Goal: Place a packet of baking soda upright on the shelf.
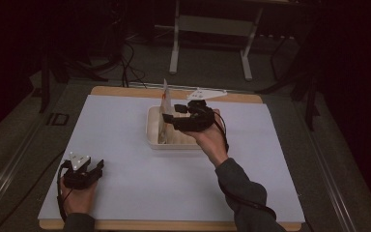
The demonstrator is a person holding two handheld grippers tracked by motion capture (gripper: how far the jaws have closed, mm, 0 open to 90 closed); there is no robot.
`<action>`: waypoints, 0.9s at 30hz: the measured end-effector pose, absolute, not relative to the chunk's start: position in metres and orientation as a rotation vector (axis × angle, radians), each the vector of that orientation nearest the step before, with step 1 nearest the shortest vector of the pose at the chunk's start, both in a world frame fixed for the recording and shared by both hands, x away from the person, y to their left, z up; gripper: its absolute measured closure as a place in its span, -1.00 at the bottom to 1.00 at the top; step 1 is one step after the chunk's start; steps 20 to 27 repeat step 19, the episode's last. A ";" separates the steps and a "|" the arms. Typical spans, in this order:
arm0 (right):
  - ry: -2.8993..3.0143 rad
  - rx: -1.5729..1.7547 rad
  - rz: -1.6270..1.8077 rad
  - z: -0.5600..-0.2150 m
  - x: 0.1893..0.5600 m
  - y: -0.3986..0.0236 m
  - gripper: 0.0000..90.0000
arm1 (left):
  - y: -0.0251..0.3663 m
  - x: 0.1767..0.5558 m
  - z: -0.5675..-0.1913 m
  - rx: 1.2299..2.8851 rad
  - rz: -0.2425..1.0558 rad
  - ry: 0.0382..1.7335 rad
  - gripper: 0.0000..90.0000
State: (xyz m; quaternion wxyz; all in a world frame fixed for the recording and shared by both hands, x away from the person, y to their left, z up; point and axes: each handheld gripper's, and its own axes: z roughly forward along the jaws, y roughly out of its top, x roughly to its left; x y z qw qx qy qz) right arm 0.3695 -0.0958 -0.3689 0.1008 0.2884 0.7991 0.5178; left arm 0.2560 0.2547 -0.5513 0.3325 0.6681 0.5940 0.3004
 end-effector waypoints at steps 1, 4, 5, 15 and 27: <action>2.369 0.834 1.510 -0.370 0.367 -0.098 -0.10 | 0.255 0.256 -0.551 1.749 0.786 1.550 0.10; 2.421 0.761 1.449 -0.376 0.361 -0.105 -0.05 | 0.255 0.256 -0.551 1.744 0.786 1.552 0.10; 2.433 0.750 1.436 -0.378 0.359 -0.106 -0.05 | 0.255 0.256 -0.551 1.744 0.785 1.552 0.10; 2.492 0.733 1.264 -0.425 0.346 -0.139 -0.02 | 0.254 0.256 -0.551 1.754 0.793 1.554 0.09; 2.515 0.799 1.231 -0.451 0.345 -0.153 -0.01 | 0.254 0.256 -0.552 1.751 0.796 1.561 0.09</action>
